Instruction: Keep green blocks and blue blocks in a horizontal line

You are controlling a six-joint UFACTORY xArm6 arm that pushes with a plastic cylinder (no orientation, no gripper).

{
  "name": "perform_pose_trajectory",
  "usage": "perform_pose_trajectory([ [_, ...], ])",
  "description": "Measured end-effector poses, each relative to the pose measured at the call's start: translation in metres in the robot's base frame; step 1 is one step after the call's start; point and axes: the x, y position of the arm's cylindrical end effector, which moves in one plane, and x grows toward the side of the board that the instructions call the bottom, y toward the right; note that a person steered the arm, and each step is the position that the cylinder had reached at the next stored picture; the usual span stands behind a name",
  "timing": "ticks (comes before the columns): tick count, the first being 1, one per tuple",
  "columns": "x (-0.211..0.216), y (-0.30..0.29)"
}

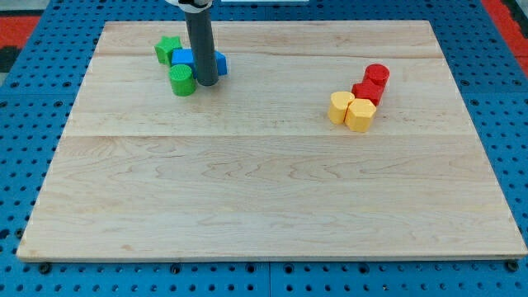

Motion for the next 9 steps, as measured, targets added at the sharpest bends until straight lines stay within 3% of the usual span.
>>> perform_pose_trajectory([
  [5,0.028,-0.020],
  [7,0.020,-0.083],
  [9,0.020,-0.074],
])
